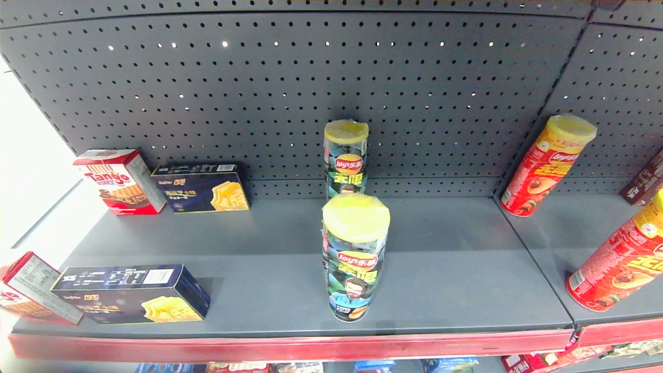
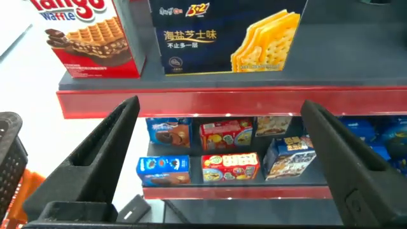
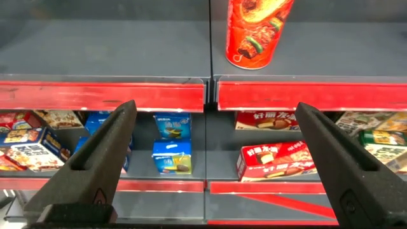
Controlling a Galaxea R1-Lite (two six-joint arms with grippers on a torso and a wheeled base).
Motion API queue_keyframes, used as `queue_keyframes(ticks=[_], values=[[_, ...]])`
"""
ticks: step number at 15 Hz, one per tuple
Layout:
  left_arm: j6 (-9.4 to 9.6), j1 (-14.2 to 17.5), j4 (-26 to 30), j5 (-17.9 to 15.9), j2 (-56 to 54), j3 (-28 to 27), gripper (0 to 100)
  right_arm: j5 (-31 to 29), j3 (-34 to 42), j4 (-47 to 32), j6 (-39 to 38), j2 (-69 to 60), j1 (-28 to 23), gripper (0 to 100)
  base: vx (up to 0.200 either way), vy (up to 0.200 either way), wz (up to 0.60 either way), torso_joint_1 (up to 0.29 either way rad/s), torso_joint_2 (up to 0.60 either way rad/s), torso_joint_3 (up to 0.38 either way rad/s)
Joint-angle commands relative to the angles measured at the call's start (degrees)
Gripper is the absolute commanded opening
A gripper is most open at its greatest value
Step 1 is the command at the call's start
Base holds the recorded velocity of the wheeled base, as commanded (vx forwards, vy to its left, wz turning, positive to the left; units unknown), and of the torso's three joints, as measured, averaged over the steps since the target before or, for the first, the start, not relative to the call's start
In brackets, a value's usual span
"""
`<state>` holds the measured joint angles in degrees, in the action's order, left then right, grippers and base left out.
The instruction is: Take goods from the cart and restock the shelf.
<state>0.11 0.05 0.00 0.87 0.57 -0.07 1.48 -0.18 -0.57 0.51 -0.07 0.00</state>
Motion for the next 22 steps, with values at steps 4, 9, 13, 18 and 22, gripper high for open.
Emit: queue_keyframes(ticks=[4,9,13,18,22], values=[[-0.11,0.0,0.0,0.2,0.1,0.0,100,0.0,0.0,0.0,0.0,0.1,0.0,100,-0.050,0.000,0.00,0.001,0.00,0.001],[-0.11,0.0,0.0,0.1,0.1,0.0,100,0.0,0.0,0.0,0.0,0.1,0.0,100,0.000,0.000,0.00,0.000,0.00,0.000],[-0.11,0.0,0.0,0.1,0.1,0.0,100,0.0,0.0,0.0,0.0,0.1,0.0,100,0.000,0.000,0.00,0.000,0.00,0.000],[-0.11,0.0,0.0,0.1,0.1,0.0,100,0.0,0.0,0.0,0.0,0.1,0.0,100,0.000,0.000,0.00,0.000,0.00,0.000],[-0.11,0.0,0.0,0.1,0.1,0.0,100,0.0,0.0,0.0,0.0,0.1,0.0,100,0.000,0.000,0.00,0.000,0.00,0.000]])
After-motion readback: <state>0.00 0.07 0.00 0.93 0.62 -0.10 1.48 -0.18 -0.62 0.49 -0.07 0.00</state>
